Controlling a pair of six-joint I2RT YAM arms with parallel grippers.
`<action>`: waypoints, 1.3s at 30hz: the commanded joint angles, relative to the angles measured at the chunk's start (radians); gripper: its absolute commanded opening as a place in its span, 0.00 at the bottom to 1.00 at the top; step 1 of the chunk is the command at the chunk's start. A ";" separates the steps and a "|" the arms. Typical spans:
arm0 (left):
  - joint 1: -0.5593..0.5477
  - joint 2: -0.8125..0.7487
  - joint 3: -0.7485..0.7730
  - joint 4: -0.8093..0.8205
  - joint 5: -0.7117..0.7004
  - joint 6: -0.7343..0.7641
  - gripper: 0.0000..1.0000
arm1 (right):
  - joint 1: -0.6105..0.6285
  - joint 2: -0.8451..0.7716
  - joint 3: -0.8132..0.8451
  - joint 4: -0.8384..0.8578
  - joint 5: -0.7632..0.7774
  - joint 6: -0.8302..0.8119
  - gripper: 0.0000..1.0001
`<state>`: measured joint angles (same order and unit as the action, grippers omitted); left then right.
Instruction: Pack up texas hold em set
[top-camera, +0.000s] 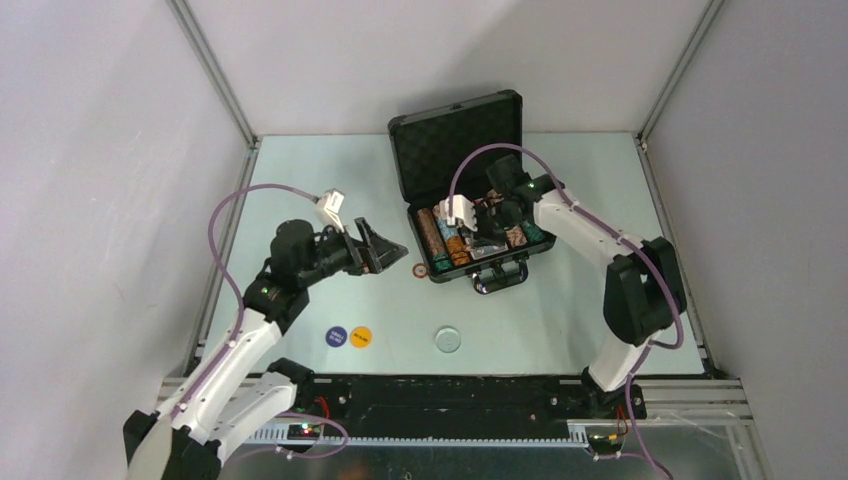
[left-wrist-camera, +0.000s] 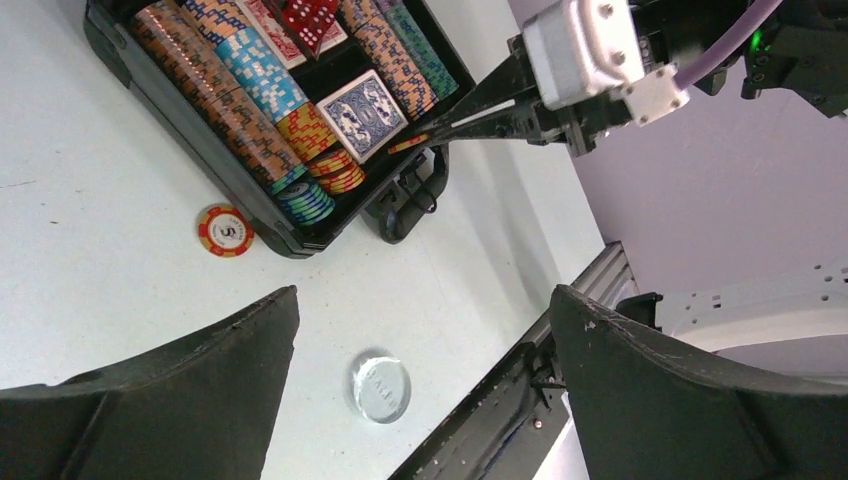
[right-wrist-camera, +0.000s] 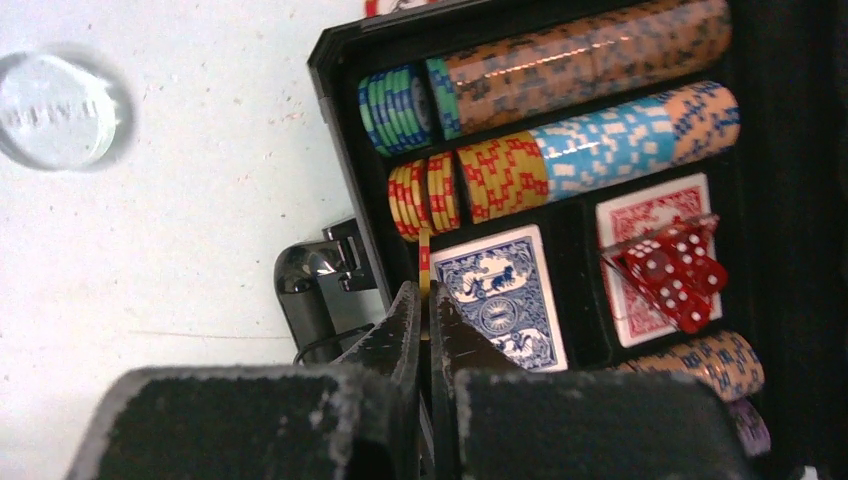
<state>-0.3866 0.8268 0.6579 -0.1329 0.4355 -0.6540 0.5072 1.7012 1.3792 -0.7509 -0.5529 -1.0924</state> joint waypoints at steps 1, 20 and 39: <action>0.031 -0.011 0.000 0.000 0.030 0.049 1.00 | 0.022 0.062 0.087 -0.152 0.007 -0.120 0.00; 0.075 0.010 -0.006 -0.002 0.058 0.057 1.00 | 0.080 0.187 0.126 -0.124 0.108 -0.131 0.00; 0.089 0.020 -0.010 -0.001 0.065 0.052 1.00 | 0.115 0.240 0.114 0.000 0.229 -0.138 0.00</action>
<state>-0.3107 0.8490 0.6540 -0.1448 0.4782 -0.6197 0.6147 1.9072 1.4872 -0.8848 -0.3950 -1.2064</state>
